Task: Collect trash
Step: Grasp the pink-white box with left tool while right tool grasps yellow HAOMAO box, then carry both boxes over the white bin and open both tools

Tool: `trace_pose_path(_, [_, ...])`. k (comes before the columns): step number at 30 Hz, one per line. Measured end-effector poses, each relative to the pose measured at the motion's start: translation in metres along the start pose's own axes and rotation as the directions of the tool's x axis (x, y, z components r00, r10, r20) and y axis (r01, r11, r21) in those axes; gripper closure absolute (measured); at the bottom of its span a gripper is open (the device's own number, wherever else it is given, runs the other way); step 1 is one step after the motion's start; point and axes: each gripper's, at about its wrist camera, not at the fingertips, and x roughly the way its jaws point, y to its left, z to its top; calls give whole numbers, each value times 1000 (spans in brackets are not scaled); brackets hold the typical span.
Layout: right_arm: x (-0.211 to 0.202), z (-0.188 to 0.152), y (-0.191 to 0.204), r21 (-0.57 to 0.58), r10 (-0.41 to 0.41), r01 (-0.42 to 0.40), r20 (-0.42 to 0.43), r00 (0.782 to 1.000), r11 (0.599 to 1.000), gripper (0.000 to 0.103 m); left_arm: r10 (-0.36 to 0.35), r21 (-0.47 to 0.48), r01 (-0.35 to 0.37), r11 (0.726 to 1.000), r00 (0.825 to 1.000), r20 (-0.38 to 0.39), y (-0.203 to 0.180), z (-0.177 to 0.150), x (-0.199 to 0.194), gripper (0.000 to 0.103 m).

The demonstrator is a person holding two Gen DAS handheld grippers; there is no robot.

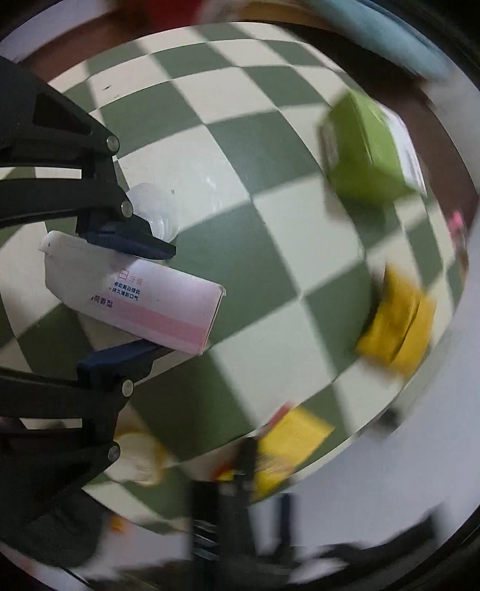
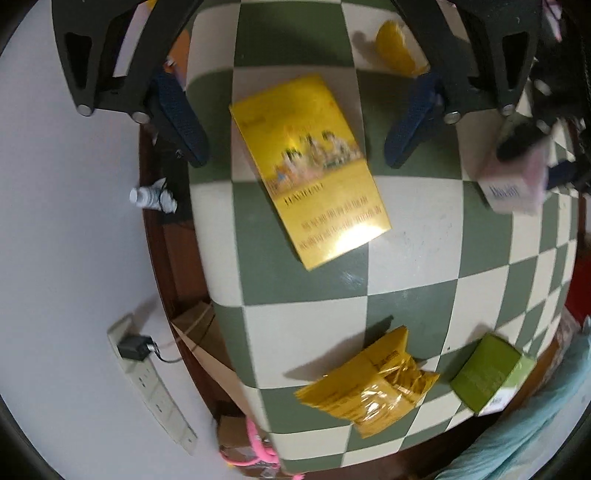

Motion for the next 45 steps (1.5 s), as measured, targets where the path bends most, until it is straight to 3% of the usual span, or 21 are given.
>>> trace_pose_path(3, [5,2,10,-47,-36,37,8,999,998,21,-9,-43,9,999,1000,8,5,5,1,63])
trace_pose_path(6, [0,-5,14,-55,-31,32,14,999,998,37,-4,-31,3,1000,1000,-11,-1,7,7,63])
trace_pose_path(11, [-1,-21,18,-15,29,-30,-67,997,999,37,36,27,-35,999,999,-32,-16,9,21,64])
trace_pose_path(15, [0,-23,25,-16,8,-9,-55,998,1000,29,48,39,-47,998,999,-19,-25,11,21,65])
trace_pose_path(16, [1,-22,28,-22,-8,7,-55,998,1000,29,50,36,-50,998,999,-15,-28,12,21,69])
trace_pose_path(20, [1,-22,34,-29,-37,37,-32,999,999,33,71,17,-71,997,997,11,-19,0,11,70])
trace_pose_path(21, [1,-23,35,-29,-38,37,-22,999,999,38,74,7,-74,997,997,24,-12,-16,2,70])
trace_pose_path(27, [-18,-37,39,11,-15,15,17,1000,1000,39,86,-45,-82,996,991,104,-7,-32,-40,70])
trace_pose_path(34, [-86,-52,62,43,28,-35,154,988,998,39,135,-155,-98,983,959,249,22,-45,-107,70])
trace_pose_path(40, [-151,-62,98,26,94,-104,264,960,994,39,180,-252,-92,963,917,355,67,-68,-165,70])
trace_pose_path(45, [-186,-66,136,-18,177,-181,322,930,983,39,231,-343,-86,936,883,410,111,-106,-211,70])
